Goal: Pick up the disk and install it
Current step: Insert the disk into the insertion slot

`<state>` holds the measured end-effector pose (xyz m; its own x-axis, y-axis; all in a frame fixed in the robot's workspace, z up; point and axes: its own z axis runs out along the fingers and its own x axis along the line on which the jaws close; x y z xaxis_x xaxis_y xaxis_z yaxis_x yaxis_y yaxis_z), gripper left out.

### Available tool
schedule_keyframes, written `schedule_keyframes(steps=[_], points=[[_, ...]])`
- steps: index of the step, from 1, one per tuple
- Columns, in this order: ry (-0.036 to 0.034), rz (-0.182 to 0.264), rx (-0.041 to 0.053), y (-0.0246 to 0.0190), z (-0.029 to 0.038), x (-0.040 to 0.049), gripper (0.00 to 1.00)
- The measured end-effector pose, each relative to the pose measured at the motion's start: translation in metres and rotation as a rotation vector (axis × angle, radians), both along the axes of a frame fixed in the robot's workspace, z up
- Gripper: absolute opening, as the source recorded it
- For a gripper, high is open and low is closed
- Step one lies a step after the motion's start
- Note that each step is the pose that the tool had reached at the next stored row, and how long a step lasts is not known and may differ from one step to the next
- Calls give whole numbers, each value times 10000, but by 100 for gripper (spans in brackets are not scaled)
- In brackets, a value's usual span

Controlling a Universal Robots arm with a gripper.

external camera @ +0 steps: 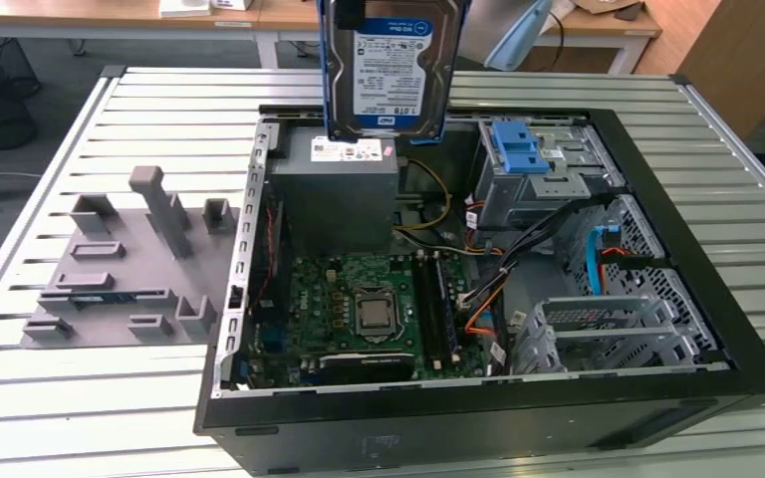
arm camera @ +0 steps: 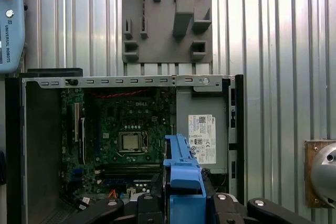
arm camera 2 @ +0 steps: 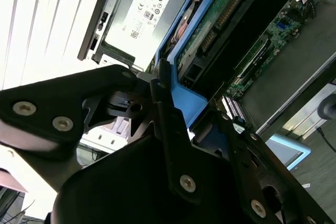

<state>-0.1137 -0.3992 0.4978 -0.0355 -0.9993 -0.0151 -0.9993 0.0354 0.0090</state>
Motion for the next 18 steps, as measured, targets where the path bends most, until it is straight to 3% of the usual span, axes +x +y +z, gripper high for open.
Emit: schedule_keyframes(steps=[11,18], points=[[0,0,-1,-2,0,3,37],[1,0,-3,-92,-4,3,37]])
